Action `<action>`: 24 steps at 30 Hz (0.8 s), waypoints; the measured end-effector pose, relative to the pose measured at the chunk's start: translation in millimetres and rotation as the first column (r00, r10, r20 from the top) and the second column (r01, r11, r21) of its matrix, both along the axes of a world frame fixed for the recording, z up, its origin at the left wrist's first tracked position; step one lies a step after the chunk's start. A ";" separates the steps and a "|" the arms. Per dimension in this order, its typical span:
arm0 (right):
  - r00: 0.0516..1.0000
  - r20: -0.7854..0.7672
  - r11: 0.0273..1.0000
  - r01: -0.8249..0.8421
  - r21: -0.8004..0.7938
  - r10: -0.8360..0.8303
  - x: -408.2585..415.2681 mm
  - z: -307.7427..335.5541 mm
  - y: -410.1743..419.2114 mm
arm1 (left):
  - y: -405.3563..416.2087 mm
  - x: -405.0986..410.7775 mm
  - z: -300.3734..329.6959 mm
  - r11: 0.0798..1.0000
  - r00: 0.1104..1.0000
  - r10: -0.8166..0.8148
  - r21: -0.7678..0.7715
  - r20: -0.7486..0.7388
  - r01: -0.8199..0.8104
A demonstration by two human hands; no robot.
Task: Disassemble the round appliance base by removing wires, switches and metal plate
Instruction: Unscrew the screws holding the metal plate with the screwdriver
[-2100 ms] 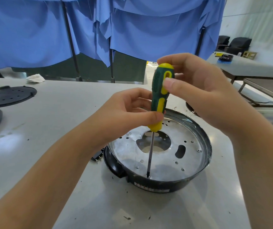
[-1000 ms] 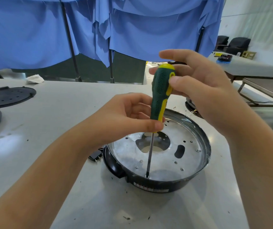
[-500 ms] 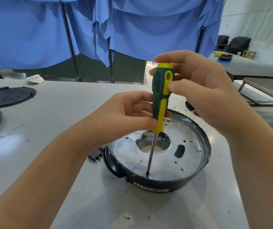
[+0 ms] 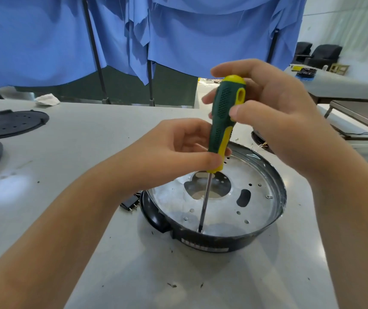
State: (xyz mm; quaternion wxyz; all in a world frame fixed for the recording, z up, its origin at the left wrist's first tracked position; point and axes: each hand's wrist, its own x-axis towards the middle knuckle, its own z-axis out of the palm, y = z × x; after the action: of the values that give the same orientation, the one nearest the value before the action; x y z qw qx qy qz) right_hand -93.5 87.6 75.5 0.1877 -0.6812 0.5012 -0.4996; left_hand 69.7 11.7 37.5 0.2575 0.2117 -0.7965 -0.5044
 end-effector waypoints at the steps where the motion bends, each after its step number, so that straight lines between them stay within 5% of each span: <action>1: 1.000 0.014 1.000 -0.010 0.009 0.010 -0.2 0.3 0.2 | -0.5 0.5 -0.5 0.999 1.000 -0.026 0.021 -0.006 0.026; 10: 0.982 -0.140 0.989 0.118 -0.088 -0.129 -2.2 -2.4 -2.4 | 4.9 -5.9 -3.4 0.985 0.989 0.140 -0.107 0.043 -0.134; 18: 0.986 -0.132 0.995 0.097 -0.021 -0.099 -4.3 -0.2 -1.4 | -3.4 3.7 -3.2 0.992 0.995 -0.098 0.088 0.030 0.095; 24: 0.989 -0.121 0.995 0.083 -0.063 -0.090 0.0 -3.6 -2.5 | 1.3 -0.6 -2.3 1.000 1.000 0.020 -0.018 0.006 -0.020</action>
State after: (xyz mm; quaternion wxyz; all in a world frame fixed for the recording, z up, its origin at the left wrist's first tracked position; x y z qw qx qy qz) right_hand -93.4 85.1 71.9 0.1149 -0.6935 0.5263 -0.4784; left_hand 69.1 13.0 35.2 0.2620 0.2188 -0.7996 -0.4941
